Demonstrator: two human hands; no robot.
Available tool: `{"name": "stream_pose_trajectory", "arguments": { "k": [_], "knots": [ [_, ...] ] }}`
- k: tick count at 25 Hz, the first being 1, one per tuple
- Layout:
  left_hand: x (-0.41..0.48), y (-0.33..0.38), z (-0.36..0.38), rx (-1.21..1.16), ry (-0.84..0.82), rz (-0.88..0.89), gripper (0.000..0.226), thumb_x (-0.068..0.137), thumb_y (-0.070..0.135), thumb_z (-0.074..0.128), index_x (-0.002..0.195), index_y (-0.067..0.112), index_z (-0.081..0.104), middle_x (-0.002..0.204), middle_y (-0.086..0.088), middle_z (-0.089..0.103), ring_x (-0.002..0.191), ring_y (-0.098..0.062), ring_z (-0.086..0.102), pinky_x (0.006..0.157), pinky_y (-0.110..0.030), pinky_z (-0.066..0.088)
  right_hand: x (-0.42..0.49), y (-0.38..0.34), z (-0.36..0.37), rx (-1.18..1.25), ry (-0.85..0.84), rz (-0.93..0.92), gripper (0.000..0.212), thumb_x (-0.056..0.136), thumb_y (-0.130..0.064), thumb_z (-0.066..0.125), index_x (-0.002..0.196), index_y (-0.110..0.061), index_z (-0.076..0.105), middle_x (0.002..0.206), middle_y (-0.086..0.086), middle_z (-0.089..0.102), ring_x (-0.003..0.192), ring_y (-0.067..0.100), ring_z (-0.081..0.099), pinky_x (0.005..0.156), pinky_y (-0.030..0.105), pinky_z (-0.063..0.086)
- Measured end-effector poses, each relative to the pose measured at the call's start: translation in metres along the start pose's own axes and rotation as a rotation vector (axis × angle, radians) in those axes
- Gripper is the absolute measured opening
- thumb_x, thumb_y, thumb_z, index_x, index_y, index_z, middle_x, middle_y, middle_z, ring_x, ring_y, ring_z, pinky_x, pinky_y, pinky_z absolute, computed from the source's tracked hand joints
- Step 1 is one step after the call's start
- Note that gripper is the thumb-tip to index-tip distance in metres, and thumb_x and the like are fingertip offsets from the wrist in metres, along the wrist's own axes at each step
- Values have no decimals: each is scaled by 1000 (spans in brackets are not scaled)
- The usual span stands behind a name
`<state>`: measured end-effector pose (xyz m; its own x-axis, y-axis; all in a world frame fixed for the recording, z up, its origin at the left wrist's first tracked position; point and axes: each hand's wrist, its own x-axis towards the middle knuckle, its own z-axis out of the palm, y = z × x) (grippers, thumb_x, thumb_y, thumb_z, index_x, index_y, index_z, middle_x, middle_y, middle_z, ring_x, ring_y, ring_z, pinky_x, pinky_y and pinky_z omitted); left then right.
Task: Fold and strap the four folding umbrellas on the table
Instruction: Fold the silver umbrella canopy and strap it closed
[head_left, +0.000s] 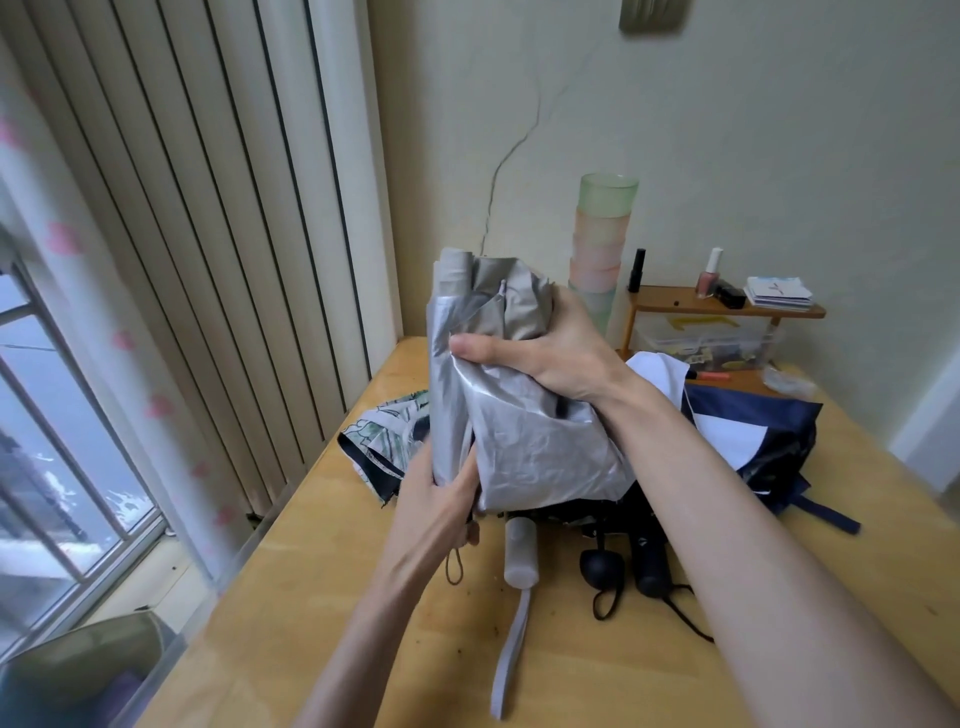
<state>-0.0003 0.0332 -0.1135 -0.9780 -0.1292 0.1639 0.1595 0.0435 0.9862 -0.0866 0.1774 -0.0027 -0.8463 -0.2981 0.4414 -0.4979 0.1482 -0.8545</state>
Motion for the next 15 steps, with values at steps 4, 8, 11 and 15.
{"name": "stream_pose_trajectory", "arguments": {
  "k": [4,8,11,15],
  "knots": [
    [-1,-8,9,99,177,290,21,99,24,71,116,27,59,83,8,67,63,-18,62,51,-33,51,0,5,2,6,23,17,48,73,-17,98,111,-2,73,103,3,81,96,12,77,82,22,59],
    [-2,-2,5,-10,44,85,32,103,28,64,79,10,53,53,-8,55,41,-22,48,36,-24,33,-3,3,2,-3,-13,47,50,73,-20,98,115,-13,71,108,-2,80,99,9,76,86,23,59],
    [1,0,1,24,78,64,44,99,29,69,66,14,45,46,-5,47,37,-21,40,36,-22,28,-6,3,3,-8,-41,38,49,77,-21,96,117,-16,69,109,-5,78,99,7,75,88,24,57],
    [9,-12,-4,52,217,110,47,96,23,75,64,10,43,48,-7,45,41,-21,41,39,-26,31,-10,3,4,-83,-53,2,75,77,-28,95,142,-21,58,134,-4,68,122,3,65,97,14,50]
  ]
}}
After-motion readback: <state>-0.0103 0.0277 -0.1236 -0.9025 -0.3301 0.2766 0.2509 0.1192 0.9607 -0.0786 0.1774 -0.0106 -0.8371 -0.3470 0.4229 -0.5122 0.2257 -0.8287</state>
